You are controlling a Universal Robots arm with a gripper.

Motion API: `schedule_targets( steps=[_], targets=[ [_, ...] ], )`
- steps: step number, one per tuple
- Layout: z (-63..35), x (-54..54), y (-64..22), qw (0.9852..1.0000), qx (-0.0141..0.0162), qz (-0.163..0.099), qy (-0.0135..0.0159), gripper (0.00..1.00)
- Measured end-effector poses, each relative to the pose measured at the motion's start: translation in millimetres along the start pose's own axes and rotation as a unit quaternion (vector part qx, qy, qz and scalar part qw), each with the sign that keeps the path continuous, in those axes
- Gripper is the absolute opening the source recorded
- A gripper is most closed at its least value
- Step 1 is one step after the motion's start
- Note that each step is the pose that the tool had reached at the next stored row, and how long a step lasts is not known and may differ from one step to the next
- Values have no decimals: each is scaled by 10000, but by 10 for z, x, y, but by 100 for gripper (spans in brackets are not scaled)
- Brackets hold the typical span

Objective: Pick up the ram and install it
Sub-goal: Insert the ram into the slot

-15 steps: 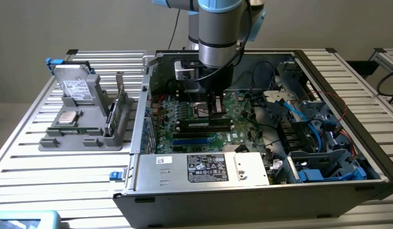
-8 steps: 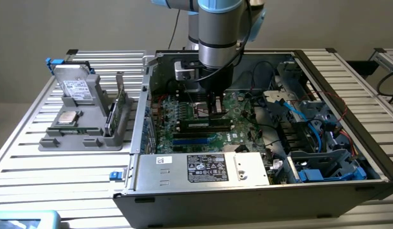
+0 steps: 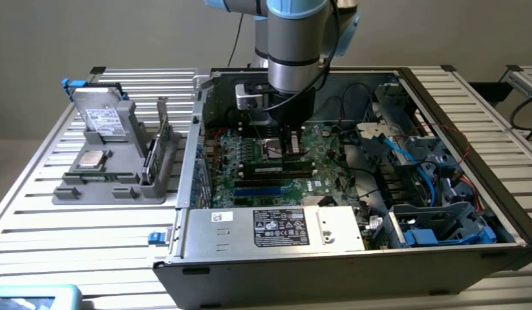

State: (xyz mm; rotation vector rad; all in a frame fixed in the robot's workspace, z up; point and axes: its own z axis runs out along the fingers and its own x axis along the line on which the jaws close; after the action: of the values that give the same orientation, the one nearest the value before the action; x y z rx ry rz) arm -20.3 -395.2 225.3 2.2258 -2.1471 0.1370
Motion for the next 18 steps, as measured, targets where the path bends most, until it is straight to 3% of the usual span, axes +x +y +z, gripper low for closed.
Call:
schedule_targets(
  steps=[9, 11, 12, 18],
  targets=[
    [16, -2, 11, 10000, 12, 2, 1, 13],
    [14, -2, 11, 10000, 13, 2, 1, 15],
    [10, -2, 11, 10000, 14, 2, 0, 22],
    [-115, 12, -46, 10000, 13, 2, 0, 22]
  ],
)
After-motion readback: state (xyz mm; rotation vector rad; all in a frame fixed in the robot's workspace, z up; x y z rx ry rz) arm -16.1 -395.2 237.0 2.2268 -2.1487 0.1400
